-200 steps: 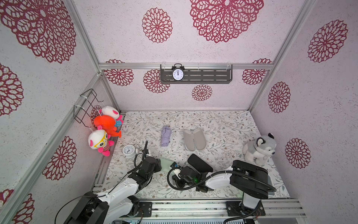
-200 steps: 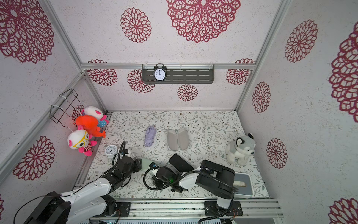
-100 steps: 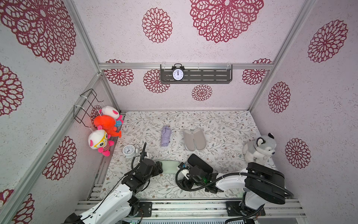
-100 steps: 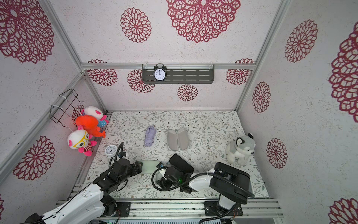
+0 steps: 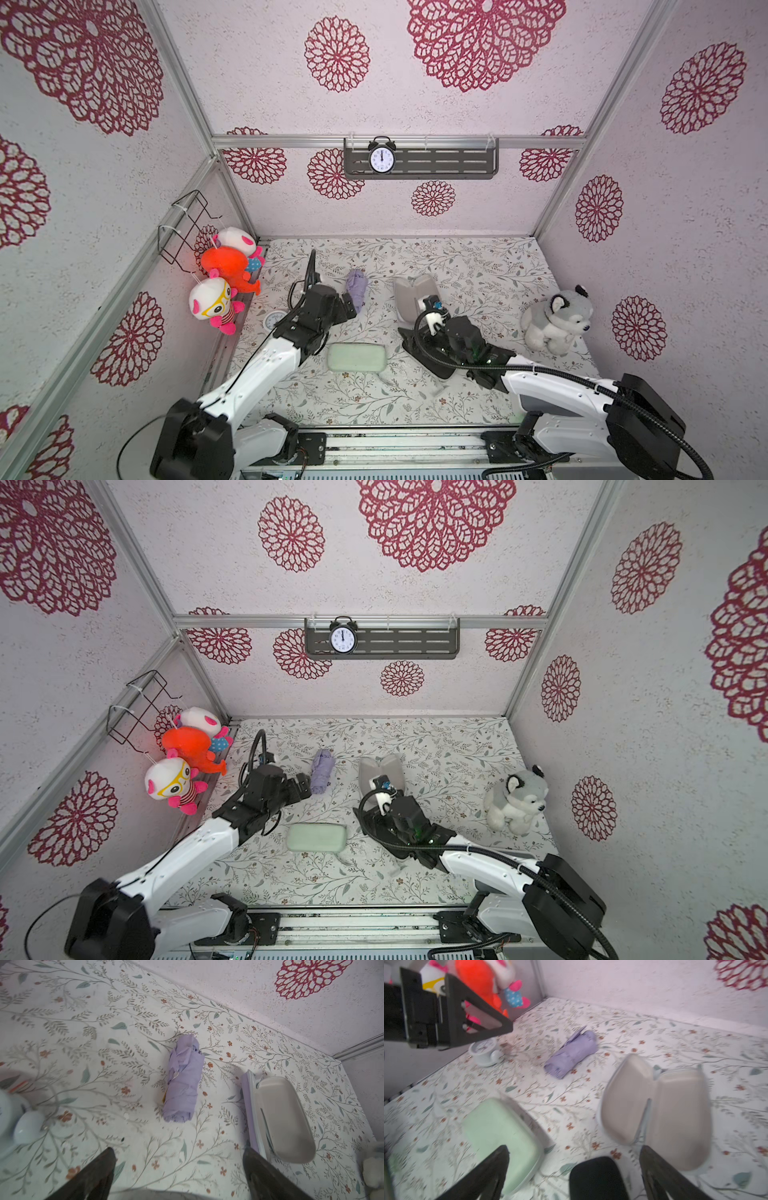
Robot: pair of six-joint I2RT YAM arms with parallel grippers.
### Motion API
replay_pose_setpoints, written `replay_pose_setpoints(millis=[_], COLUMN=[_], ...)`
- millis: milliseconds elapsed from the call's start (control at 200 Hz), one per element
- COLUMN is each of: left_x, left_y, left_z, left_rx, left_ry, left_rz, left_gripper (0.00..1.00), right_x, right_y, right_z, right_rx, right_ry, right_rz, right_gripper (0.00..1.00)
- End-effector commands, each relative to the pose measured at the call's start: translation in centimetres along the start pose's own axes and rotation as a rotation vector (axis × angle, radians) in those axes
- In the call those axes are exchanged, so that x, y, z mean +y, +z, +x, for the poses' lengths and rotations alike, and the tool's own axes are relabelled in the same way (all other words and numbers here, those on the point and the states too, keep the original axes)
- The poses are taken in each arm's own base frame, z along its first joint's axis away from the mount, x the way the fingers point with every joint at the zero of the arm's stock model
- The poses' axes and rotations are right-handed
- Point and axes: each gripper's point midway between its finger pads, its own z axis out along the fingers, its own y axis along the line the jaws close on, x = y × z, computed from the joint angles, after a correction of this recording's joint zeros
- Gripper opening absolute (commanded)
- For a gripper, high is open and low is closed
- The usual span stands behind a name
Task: Put umbrellas into zippered umbrella sleeves
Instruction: Zip the zipper on the umbrella sleeve, then pick up the umbrella from the center of the board.
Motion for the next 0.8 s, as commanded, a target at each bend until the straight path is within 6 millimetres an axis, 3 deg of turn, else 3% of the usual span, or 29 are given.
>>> replay_pose_setpoints(millis=[0, 115, 300, 315, 345, 470, 560, 655, 791], left_x=[-1.4, -1.3, -1.6, -1.3, -1.2, -0.6, -1.2, -0.7, 0.1], left_y=[3.3, 7.4, 12.8, 13.9, 14.7, 16.1, 17.6, 17.9, 18.0], left_z=[-0.8, -0.6, -0.4, 0.7, 0.9, 1.2, 2.8, 3.8, 4.2], left_rx=[0.084, 0.156, 0.262, 0.292, 0.305, 0.341, 0.392, 0.423, 0.429], left_ry=[0.114, 0.130, 0.200, 0.204, 0.202, 0.212, 0.198, 0.222, 0.211], left_rz=[-0.012, -0.055, -0.108, -0.114, -0.120, -0.158, -0.117, -0.147, -0.189], left_gripper=[0.99, 0.99, 0.99, 0.99, 0.98, 0.97, 0.93, 0.91, 0.81], right_x=[-3.4, -6.6, -8.9, -9.0, -9.3, -10.6, -11.1, -12.0, -13.7], right_y=[1.0, 2.3, 4.1, 4.2, 4.4, 4.4, 4.1, 3.8, 4.2], right_z=[-2.9, -3.9, -3.5, -3.4, -3.2, -2.7, -2.6, -2.2, -1.7], right_rx=[-0.029, -0.032, -0.004, 0.001, 0.010, 0.018, 0.015, 0.014, 0.025], right_ry=[0.038, 0.101, 0.134, 0.135, 0.138, 0.158, 0.161, 0.162, 0.192], right_rz=[0.047, 0.083, 0.074, 0.073, 0.075, 0.092, 0.097, 0.122, 0.146], right_gripper=[0.99, 0.99, 0.99, 0.99, 0.99, 0.99, 0.99, 0.99, 0.99])
